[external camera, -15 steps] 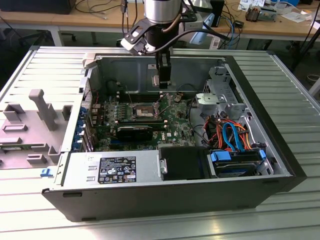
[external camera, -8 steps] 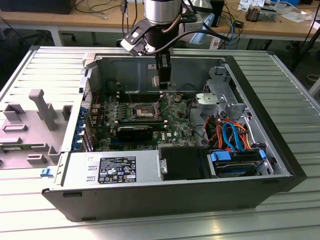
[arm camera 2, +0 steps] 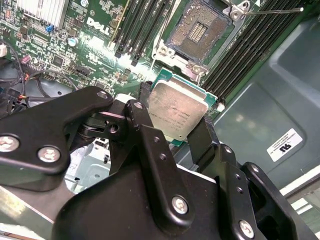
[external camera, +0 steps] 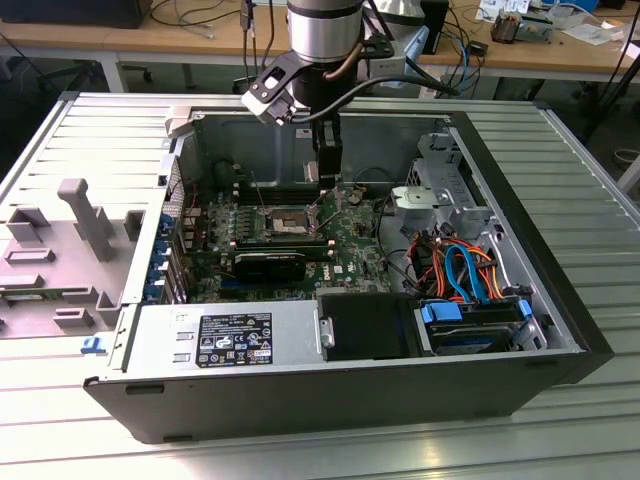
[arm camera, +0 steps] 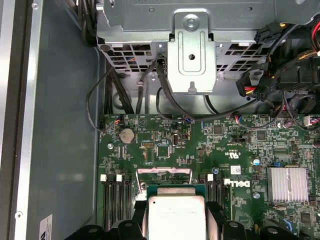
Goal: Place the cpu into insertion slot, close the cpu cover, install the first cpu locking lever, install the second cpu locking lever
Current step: 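Place the cpu into insertion slot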
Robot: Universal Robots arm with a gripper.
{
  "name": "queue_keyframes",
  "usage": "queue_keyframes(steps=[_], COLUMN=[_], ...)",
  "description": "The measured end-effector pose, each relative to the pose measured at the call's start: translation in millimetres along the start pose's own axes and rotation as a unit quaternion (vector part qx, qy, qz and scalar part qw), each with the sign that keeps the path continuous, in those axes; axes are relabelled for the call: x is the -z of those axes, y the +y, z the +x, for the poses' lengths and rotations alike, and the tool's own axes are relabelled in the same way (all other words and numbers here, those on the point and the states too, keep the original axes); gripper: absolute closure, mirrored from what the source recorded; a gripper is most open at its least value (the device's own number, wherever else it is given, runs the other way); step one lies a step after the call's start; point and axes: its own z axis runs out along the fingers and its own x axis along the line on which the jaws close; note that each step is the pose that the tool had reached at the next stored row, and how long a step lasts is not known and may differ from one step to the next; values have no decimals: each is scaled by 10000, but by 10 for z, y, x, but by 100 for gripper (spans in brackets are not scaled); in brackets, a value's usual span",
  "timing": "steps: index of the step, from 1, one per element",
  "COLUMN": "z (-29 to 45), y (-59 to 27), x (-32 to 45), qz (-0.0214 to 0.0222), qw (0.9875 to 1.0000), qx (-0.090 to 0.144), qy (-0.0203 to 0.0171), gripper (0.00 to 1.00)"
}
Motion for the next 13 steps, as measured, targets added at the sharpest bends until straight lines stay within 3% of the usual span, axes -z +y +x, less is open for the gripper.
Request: queue_keyframes(steps=[11,13], z=[-77,-143], y=[-6,-11], x=[-71,-135], qz=[0,0], qw=[10000,10000], qx=[0,0], qy=[0,0], gripper=[45,45])
